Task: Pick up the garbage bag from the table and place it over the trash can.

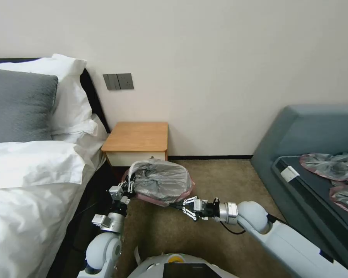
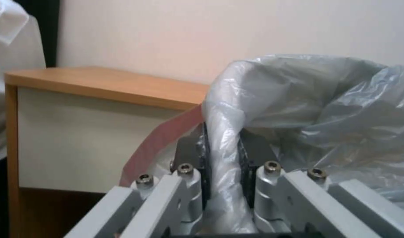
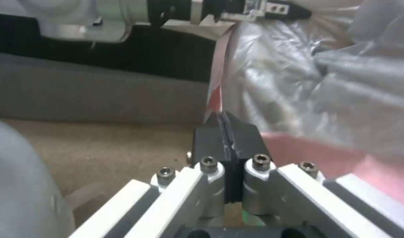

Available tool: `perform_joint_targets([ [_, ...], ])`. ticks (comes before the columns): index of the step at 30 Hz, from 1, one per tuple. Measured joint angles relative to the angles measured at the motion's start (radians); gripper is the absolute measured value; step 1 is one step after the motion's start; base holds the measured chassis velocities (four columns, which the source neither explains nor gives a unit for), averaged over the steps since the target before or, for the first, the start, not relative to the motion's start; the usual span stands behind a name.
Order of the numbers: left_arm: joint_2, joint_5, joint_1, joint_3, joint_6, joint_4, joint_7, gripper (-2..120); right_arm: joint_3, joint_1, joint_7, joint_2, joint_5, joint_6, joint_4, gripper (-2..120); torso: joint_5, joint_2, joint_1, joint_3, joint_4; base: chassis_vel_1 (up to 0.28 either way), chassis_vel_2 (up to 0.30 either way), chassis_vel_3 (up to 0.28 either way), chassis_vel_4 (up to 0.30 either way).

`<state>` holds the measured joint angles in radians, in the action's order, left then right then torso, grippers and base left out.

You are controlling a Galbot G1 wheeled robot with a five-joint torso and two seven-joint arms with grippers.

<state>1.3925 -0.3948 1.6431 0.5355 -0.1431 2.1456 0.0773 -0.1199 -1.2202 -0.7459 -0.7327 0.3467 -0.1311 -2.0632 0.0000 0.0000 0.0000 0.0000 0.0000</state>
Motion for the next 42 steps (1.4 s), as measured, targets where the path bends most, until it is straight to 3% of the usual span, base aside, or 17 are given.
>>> perform_joint_targets([
  [17, -0.003, -0.207, 0.026, -0.003, 0.095, 0.091, -0.085, 9, -0.040, -0.046, -0.008, -0.044, -0.036, -0.054, 0.061, 0, 0.0000, 0.000, 0.000, 0.000, 0.0000, 0.000, 0.000, 0.000, 0.000],
  [30, 0.006, -0.251, 0.034, 0.013, 0.116, 0.101, -0.120, 9, -0.071, -0.074, 0.016, -0.107, -0.073, -0.119, 0.117, 0, 0.0002, 0.000, 0.000, 0.000, 0.0003, 0.000, 0.000, 0.000, 0.000],
  [32, 0.007, -0.247, 0.032, 0.018, 0.116, 0.096, -0.120, 9, -0.077, -0.081, 0.016, -0.112, -0.073, -0.124, 0.113, 3, 0.0003, 0.000, 0.000, 0.000, 0.0001, 0.000, 0.000, 0.000, 0.000],
  [40, 0.026, -0.182, 0.025, 0.099, 0.088, 0.041, -0.123, 9, -0.115, -0.227, -0.038, -0.094, 0.078, -0.134, -0.026, 34, 0.0000, 0.000, 0.000, 0.000, -0.0002, 0.000, 0.000, 0.000, 0.000],
  [42, 0.028, -0.178, 0.025, 0.101, 0.086, 0.040, -0.122, 9, -0.115, -0.229, -0.032, -0.094, 0.084, -0.132, -0.031, 36, 0.0000, 0.000, 0.000, 0.000, 0.0000, 0.000, 0.000, 0.000, 0.000],
])
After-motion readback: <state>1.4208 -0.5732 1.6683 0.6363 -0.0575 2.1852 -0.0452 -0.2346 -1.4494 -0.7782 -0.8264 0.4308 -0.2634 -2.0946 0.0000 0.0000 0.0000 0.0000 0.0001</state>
